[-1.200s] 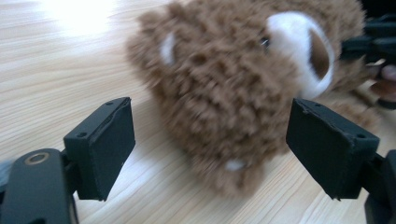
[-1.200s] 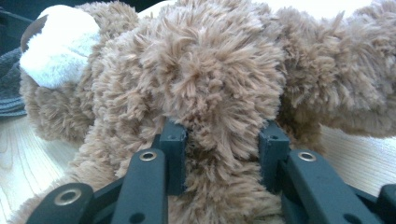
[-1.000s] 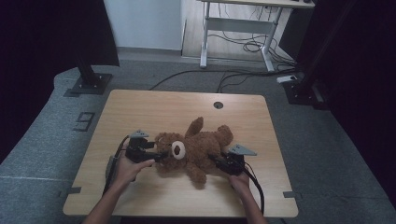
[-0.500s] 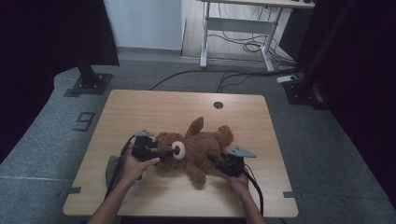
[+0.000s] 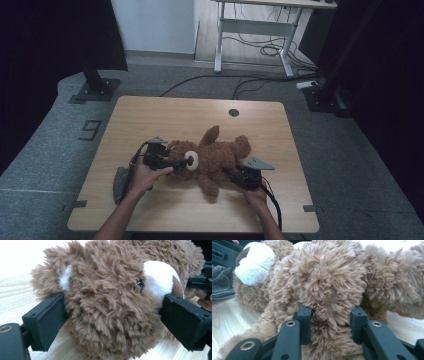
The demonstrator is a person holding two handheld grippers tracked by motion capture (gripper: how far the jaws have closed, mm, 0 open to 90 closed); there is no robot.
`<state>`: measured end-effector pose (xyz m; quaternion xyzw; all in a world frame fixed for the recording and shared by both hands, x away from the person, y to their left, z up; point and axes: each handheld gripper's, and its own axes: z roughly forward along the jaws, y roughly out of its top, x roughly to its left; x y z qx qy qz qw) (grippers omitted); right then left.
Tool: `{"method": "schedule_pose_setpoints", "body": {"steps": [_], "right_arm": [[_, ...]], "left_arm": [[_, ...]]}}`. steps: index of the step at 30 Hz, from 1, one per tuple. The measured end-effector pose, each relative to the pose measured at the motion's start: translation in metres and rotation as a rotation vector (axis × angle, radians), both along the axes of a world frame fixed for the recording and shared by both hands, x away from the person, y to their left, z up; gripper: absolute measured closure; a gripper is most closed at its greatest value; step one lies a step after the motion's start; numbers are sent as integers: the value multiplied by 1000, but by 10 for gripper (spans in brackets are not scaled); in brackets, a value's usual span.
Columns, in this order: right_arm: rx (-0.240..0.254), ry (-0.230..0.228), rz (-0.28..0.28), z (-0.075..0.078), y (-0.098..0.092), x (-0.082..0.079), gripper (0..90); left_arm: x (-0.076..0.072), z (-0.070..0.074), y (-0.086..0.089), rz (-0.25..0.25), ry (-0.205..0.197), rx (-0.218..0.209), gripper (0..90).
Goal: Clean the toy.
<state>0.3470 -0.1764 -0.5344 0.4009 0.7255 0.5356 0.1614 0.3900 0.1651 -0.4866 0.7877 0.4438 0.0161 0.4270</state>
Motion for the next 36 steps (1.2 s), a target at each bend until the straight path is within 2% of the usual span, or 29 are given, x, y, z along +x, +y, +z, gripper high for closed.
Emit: {"method": "schedule_pose_setpoints", "body": {"steps": [2, 3, 6, 10, 13, 15, 18, 20, 21, 24, 27, 30, 31, 32, 34, 36], "right_arm": [[-3, 1, 8, 0, 0, 1, 625], [-1, 1, 9, 0, 0, 1, 625], [-6, 6, 18, 1, 0, 2, 625], [-4, 12, 24, 1, 1, 3, 605], [-10, 34, 39, 6, 0, 5, 530], [-24, 59, 53, 11, -1, 8, 463], [-72, 130, 72, 26, -5, 17, 335], [-97, 144, 63, 34, -8, 23, 271], [-95, 150, 64, 37, -9, 26, 246], [-79, 217, 79, 43, -12, 43, 181], [-60, 264, 88, 41, -11, 55, 139], [-34, 326, 118, 33, -9, 66, 133], [-8, 377, 152, 28, -8, 70, 134], [-4, 399, 168, 24, -8, 72, 134], [14, 410, 169, 20, -7, 75, 156], [8, 404, 172, 19, -6, 75, 193]], "left_arm": [[3, -4, 1, -8, 25, -28, 74], [5, -8, 2, -28, 45, -45, 74], [6, -11, 3, -59, 55, -66, 115], [5, -12, 3, -66, 36, -56, 220], [3, -12, 5, -57, 24, -48, 281], [4, -12, 5, -52, 19, -44, 286], [4, -12, 4, -48, 16, -33, 286], [4, -12, 3, -51, 15, -23, 286], [4, -12, 3, -50, 14, -21, 285], [4, -12, 3, -49, 17, -20, 286], [4, -13, 0, -48, 5, 12, 287], [5, -12, -1, -51, 8, 19, 288], [6, -12, -1, -51, 11, 17, 288], [6, -12, -1, -51, 14, 14, 288], [7, -11, -2, -52, 22, 10, 293], [8, -11, -3, -52, 25, 6, 297]]}}
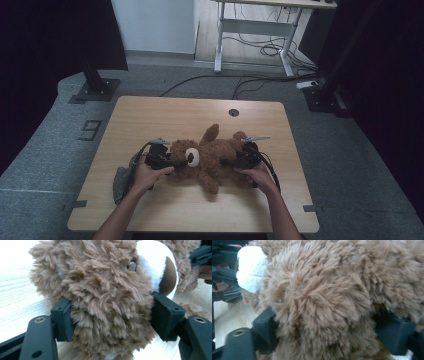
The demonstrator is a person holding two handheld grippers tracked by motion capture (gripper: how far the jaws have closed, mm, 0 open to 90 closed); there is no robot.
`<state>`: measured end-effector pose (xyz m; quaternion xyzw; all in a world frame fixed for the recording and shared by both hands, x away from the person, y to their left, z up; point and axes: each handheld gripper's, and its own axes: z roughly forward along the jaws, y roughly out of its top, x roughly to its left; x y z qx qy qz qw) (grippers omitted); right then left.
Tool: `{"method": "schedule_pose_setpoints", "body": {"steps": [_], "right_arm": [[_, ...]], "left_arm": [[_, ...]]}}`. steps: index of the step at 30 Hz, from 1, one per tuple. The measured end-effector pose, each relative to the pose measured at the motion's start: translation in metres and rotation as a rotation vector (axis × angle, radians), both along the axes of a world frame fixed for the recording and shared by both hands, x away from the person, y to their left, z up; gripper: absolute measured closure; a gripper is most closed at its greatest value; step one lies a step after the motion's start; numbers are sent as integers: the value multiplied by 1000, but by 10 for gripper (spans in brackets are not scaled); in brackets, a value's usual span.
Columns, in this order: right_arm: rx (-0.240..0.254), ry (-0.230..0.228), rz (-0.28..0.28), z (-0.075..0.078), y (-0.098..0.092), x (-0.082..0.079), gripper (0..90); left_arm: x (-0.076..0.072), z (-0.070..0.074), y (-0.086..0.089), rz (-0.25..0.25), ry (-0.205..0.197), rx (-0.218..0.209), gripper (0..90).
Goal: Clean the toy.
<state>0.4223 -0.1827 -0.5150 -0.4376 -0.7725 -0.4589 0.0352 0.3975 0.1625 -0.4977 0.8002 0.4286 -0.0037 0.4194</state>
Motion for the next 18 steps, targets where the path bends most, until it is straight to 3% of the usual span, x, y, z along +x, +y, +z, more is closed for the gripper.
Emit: {"method": "schedule_pose_setpoints", "body": {"steps": [4, 8, 13, 18], "right_arm": [[4, -5, 1, -1, 1, -1, 364], [3, -79, -5, -1, 2, -7, 511], [-2, -152, -16, 2, 4, -18, 593], [-19, -249, -25, 8, 8, -27, 628]], "left_arm": [[0, 1, -3, -1, -1, -1, 307], [-2, 2, -3, 0, -3, -10, 316], [-2, 4, -3, 1, -5, -21, 317], [-4, 12, -4, -1, -33, 5, 319]]}}
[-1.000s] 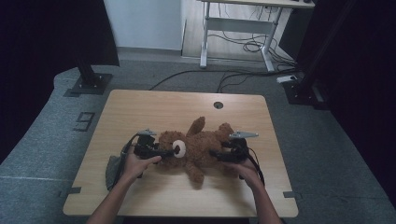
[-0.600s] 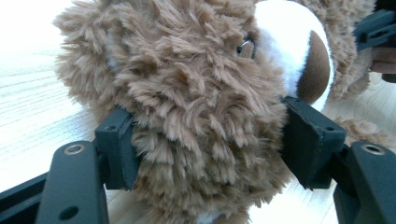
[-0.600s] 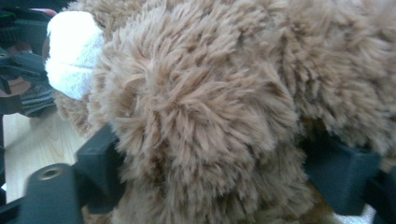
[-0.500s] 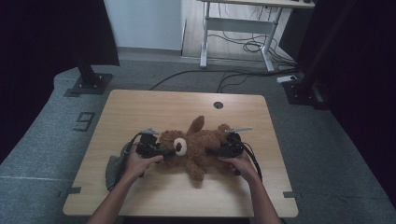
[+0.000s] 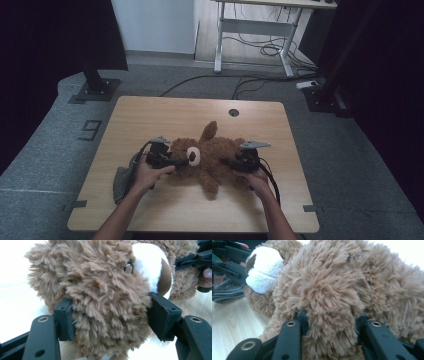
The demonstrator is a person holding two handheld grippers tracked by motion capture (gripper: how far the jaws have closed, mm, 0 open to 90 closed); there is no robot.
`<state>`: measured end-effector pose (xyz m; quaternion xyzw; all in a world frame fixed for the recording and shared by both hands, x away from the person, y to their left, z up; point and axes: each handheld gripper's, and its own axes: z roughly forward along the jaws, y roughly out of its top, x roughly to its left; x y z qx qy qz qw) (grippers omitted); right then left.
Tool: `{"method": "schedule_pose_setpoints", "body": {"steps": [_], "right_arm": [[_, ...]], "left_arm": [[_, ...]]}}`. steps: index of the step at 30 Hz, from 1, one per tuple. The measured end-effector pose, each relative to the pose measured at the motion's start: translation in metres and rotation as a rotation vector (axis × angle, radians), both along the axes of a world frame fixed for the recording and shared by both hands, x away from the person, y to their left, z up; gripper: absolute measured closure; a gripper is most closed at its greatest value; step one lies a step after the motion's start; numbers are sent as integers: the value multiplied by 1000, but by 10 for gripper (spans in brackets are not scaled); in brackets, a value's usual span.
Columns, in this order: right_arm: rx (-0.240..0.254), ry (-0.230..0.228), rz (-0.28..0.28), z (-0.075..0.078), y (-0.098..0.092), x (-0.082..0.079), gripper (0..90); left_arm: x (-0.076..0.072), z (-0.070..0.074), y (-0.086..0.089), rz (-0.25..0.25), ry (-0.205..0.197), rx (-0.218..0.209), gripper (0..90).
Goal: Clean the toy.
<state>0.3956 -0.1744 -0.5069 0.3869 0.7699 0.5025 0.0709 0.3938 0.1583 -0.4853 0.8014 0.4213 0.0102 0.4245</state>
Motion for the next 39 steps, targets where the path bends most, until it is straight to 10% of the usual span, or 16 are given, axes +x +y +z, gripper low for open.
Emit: {"method": "schedule_pose_setpoints", "body": {"steps": [18, 32, 39], "right_arm": [[108, -329, -72, 27, -11, -44, 645], [115, -434, -85, 27, -11, -55, 650], [94, -449, -66, 21, -10, -57, 650]], "left_arm": [[-27, 42, 15, -16, -115, -118, 296], [-5, 65, 17, 13, -64, -233, 110], [6, 61, 5, 40, -32, -165, 1]]}}
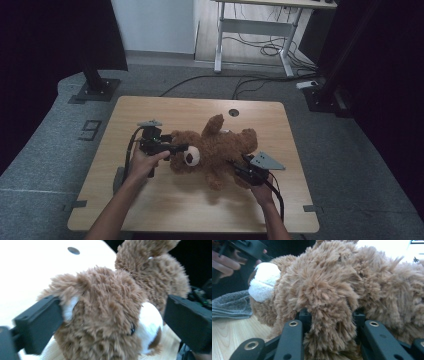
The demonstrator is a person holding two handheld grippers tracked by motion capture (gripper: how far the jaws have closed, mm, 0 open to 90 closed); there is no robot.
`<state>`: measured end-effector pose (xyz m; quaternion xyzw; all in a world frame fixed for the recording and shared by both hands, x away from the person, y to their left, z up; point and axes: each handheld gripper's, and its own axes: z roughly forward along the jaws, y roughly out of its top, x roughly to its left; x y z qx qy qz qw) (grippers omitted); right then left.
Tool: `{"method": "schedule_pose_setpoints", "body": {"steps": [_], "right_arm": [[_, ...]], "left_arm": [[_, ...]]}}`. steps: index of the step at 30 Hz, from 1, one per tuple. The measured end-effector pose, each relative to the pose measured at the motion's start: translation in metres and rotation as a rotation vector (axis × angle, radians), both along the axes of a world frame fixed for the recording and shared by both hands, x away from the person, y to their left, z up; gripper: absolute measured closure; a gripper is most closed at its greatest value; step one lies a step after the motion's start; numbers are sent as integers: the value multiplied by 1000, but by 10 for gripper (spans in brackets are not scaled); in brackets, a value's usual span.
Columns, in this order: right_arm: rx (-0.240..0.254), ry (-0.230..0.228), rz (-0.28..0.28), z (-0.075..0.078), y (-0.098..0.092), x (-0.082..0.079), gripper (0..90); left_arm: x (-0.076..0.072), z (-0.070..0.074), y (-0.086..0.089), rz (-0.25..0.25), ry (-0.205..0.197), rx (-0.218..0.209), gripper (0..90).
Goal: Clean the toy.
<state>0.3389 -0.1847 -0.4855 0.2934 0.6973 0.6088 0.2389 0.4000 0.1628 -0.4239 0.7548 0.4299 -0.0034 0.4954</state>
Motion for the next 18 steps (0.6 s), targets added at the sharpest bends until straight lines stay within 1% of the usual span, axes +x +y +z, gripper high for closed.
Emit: {"method": "schedule_pose_setpoints", "body": {"steps": [3, 5, 6, 8, 9, 11, 12, 13, 16, 18], "right_arm": [[4, -18, 6, 1, 2, -1, 650], [8, -22, 4, 1, 2, -2, 651], [11, -23, 4, 1, 1, -2, 651], [34, -16, 1, 1, -1, -2, 652], [40, -14, 3, 0, -2, -1, 652], [52, -11, 9, -1, -3, -1, 652], [51, -15, 6, -1, -2, -1, 652], [52, -18, 6, -1, -2, -1, 651], [79, -16, 35, -1, -2, -1, 652], [84, -14, 58, -2, -1, -1, 652]], "left_arm": [[5, -6, -3, 33, 28, 29, 0], [7, -9, 0, 35, 42, 15, 0], [8, -9, 2, 45, 49, 10, 0], [8, -11, 6, 46, 55, -8, 0], [8, -12, 8, 49, 58, -10, 0], [8, -13, 11, 52, 62, 0, 0], [8, -13, 12, 48, 59, -1, 0], [8, -13, 13, 34, 54, -11, 0], [8, -15, 14, -51, 50, -72, 21], [7, -15, 12, -79, 35, -82, 45]]}}
